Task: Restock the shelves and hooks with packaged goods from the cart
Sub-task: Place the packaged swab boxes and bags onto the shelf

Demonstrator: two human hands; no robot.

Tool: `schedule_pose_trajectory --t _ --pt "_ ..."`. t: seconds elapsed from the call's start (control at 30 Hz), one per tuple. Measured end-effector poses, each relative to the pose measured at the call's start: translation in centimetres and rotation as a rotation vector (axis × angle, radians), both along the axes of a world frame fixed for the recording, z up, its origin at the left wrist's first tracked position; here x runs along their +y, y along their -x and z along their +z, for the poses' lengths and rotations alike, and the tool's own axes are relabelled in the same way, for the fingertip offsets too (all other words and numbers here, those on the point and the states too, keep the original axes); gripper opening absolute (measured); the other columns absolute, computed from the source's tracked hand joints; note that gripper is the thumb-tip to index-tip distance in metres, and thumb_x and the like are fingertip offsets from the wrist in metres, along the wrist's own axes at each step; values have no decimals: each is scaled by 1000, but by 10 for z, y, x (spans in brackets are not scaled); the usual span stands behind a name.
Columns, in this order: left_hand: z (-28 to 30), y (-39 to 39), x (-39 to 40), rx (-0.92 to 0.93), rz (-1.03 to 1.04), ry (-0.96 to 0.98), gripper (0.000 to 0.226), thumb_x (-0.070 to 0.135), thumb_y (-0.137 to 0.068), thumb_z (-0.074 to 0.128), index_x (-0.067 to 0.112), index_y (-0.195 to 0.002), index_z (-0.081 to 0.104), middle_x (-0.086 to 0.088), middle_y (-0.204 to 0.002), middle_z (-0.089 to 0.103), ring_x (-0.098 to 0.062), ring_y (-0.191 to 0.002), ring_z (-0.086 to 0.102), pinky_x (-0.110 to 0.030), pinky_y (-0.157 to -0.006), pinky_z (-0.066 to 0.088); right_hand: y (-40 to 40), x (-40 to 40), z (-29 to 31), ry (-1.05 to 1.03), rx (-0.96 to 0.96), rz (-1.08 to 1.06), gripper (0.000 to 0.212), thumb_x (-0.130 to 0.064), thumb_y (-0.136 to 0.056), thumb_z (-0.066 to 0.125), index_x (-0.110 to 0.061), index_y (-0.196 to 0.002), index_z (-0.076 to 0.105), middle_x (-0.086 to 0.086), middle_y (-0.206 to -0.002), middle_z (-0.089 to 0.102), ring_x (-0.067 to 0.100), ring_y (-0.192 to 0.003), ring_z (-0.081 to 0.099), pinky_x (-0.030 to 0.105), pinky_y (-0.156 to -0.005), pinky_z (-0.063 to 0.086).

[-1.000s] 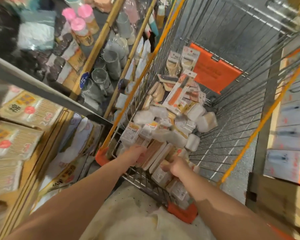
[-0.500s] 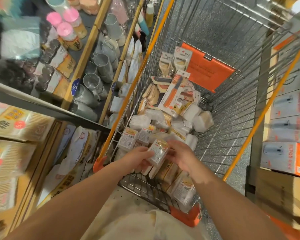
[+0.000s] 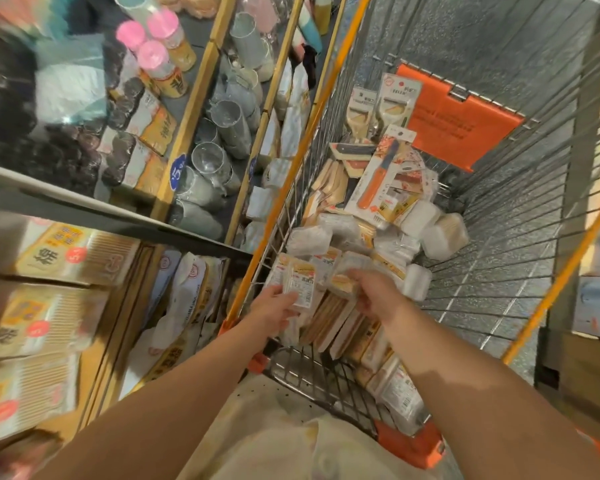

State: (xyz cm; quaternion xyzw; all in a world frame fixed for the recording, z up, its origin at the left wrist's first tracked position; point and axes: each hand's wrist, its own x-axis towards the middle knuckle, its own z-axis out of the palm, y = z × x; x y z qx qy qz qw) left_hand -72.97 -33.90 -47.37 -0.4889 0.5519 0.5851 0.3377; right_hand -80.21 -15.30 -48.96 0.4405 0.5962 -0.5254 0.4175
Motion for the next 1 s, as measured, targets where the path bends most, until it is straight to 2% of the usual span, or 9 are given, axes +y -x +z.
schedule_pose_trajectory --t 0.07,0.13,0.2,0.3,0.43,0.6,0.8,0.93,1.0 --pt "0 0 0 11 2 -16 37 19 -95 61 17 -131 51 -8 -116 67 -24 -102 66 -34 -79 50 -1 5 12 81 30 -11 34 -27 -92 66 -12 -122 57 6 -96 66 22 -86 63 36 -72 52" --pt "2 1 0 40 39 -53 33 17 -96 59 15 -128 51 -9 -113 67 -26 -101 66 -34 -81 50 -4 13 20 152 60 -11 34 -29 -94 64 -14 -123 54 10 -111 68 28 -101 65 43 -76 55" --pt "9 3 0 96 88 -103 25 10 -97 57 13 -121 51 -10 -109 65 -24 -97 66 -33 -77 52 -3 22 37 207 90 -16 27 -27 -96 60 -17 -120 53 10 -112 67 28 -99 67 44 -70 57" --pt "21 8 1 181 142 -191 27 5 -97 54 10 -123 50 -15 -111 65 -28 -100 66 -45 -93 52 0 37 59 246 157 4 17 -22 -97 59 -22 -114 58 6 -101 67 25 -89 66 47 -72 58" --pt "47 17 8 255 192 -249 20 7 -99 50 15 -118 52 -13 -108 65 -28 -97 67 -39 -82 54 7 58 79 285 246 185 49 4 -88 59 -22 -130 54 13 -113 66 31 -93 66 53 -84 55" --pt "78 5 19 346 238 -262 21 13 -96 57 7 -116 56 -13 -105 66 -28 -93 67 -41 -81 55 11 70 120 231 362 386 41 1 -87 66 -13 -123 55 3 -99 68 12 -76 64 22 -63 53" --pt "118 -35 39 589 266 -372 39 20 -78 66 12 -115 56 -13 -96 69 -22 -71 70 -39 -75 58 -12 78 163 276 496 486 29 -14 -86 71 -28 -112 70 -4 -117 62 16 -107 59 28 -69 51" --pt "139 -71 52 725 266 -388 51 23 -78 61 16 -128 54 -15 -102 68 -26 -77 72 -43 -74 58 -30 67 187 227 554 580 18 -25 -87 72 -28 -103 66 -9 -115 63 10 -112 56 27 -66 51" --pt "148 -90 56 763 271 -371 55 23 -79 61 20 -132 52 -14 -111 68 -32 -91 68 -52 -89 52 -38 55 196 205 604 606 18 -31 -85 74 -24 -100 65 -7 -111 63 11 -105 57 27 -66 47"
